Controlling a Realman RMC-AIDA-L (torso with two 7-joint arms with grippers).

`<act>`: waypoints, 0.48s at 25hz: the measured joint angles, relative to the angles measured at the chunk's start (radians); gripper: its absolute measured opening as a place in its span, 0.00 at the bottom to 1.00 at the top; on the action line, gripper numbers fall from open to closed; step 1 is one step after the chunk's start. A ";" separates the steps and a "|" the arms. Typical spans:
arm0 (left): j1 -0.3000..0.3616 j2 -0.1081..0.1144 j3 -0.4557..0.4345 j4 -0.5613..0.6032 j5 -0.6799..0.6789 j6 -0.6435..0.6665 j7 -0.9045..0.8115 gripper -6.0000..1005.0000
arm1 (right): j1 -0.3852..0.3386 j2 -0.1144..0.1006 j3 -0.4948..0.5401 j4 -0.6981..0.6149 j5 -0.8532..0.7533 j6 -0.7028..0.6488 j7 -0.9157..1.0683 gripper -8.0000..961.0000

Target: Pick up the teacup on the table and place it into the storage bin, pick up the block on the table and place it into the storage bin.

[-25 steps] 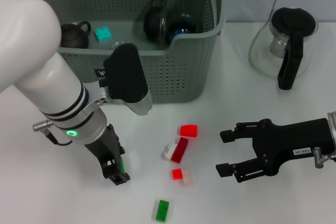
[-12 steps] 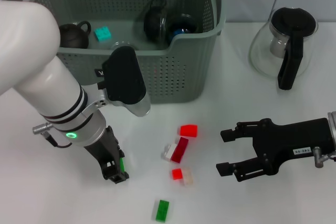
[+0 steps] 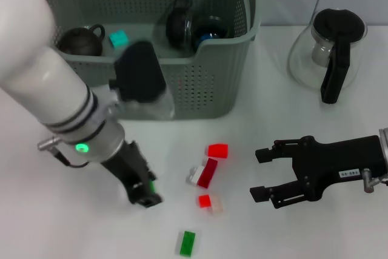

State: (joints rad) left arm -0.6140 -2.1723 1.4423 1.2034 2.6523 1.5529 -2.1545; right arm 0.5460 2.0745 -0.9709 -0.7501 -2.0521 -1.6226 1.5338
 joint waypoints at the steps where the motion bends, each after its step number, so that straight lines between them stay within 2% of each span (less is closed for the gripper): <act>1: -0.003 0.001 -0.047 0.026 -0.053 0.053 0.003 0.41 | 0.000 -0.001 0.000 0.000 0.000 0.000 0.001 0.95; 3: -0.024 0.005 -0.188 0.064 -0.210 0.182 0.007 0.41 | -0.002 -0.005 0.003 0.000 0.001 -0.001 0.006 0.95; 4: -0.060 0.011 -0.401 0.073 -0.406 0.296 -0.006 0.41 | -0.002 -0.006 0.006 0.000 0.001 -0.002 0.008 0.95; 5: -0.060 0.011 -0.401 0.073 -0.406 0.296 -0.006 0.42 | -0.003 -0.008 0.009 0.000 0.000 -0.005 0.010 0.95; 7: -0.103 0.027 -0.620 0.059 -0.566 0.363 -0.024 0.42 | -0.006 -0.010 0.013 0.000 -0.001 -0.008 0.011 0.95; 8: -0.118 0.038 -0.694 0.051 -0.618 0.370 -0.023 0.43 | -0.007 -0.012 0.014 0.000 -0.001 -0.009 0.011 0.95; 10: -0.137 0.066 -0.786 0.039 -0.663 0.326 -0.011 0.43 | -0.009 -0.014 0.014 0.000 -0.001 -0.009 0.011 0.95; 12: -0.150 0.098 -0.805 0.027 -0.654 0.205 -0.006 0.44 | -0.009 -0.015 0.014 0.000 -0.002 -0.010 0.011 0.95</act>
State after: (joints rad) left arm -0.7642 -2.0744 0.6371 1.2307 1.9985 1.7581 -2.1610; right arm 0.5369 2.0599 -0.9573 -0.7501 -2.0537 -1.6324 1.5446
